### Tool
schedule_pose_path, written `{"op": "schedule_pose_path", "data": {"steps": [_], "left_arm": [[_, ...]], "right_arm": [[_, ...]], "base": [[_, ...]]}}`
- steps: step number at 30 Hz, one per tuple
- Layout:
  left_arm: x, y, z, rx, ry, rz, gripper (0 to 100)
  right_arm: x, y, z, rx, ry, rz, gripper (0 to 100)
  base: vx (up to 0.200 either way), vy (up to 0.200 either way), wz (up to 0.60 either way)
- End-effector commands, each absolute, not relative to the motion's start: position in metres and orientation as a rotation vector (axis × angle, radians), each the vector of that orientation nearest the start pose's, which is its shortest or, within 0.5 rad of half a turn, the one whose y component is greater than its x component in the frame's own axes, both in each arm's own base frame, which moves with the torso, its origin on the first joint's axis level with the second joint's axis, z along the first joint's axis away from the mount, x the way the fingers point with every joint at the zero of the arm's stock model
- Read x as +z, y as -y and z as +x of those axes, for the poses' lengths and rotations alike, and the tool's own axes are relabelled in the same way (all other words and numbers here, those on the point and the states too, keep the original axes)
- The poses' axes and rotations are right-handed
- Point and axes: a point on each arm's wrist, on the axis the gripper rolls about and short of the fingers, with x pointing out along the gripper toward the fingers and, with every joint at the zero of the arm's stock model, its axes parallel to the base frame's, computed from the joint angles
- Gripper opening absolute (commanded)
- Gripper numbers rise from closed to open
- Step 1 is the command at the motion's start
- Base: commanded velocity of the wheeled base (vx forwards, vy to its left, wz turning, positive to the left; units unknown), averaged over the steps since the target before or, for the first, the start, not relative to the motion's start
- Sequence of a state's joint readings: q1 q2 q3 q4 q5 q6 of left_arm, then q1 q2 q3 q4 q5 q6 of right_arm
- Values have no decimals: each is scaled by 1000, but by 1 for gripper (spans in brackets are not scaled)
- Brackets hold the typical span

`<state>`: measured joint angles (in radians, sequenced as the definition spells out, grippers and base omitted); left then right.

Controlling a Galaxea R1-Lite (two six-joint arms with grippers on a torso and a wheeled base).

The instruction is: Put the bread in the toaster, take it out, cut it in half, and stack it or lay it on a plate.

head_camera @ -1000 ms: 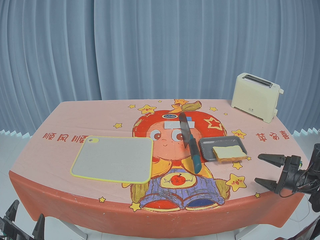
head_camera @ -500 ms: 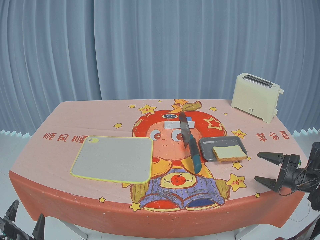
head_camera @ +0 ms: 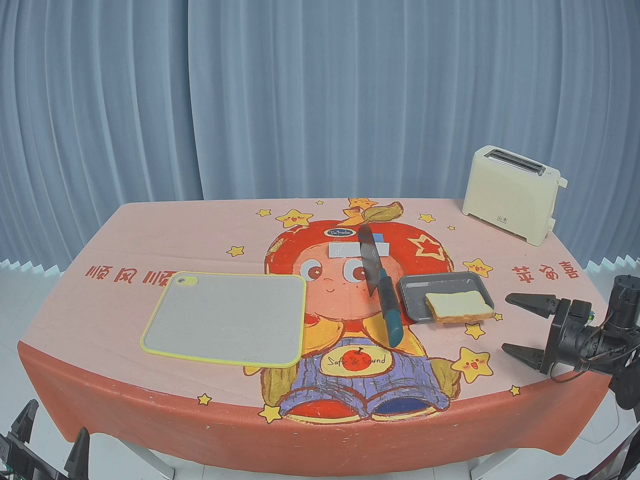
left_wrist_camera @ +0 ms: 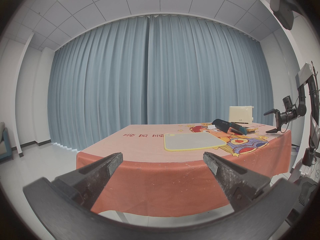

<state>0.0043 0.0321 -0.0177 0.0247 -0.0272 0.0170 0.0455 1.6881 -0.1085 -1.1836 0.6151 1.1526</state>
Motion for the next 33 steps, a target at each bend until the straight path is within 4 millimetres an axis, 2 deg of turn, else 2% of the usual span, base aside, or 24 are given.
{"op": "schedule_pose_path", "data": {"steps": [1,7,17,26,33], "left_arm": [[76,1,-21,-23,-49,16,100],[76,1,-21,-25,-49,16,100],[76,1,-21,-25,-49,16,100],[76,1,-21,-23,-49,16,100],[76,1,-21,-23,-49,16,100]], "right_arm": [[91,-26,208,381,-714,1233,100],[94,-32,218,391,-722,1277,100],[76,-51,238,324,-769,1269,100],[86,-54,254,329,-738,1355,100],[79,-55,265,280,-722,1363,100]], "base": [[0,0,0],[0,0,0],[0,0,0],[0,0,0],[0,0,0]]}}
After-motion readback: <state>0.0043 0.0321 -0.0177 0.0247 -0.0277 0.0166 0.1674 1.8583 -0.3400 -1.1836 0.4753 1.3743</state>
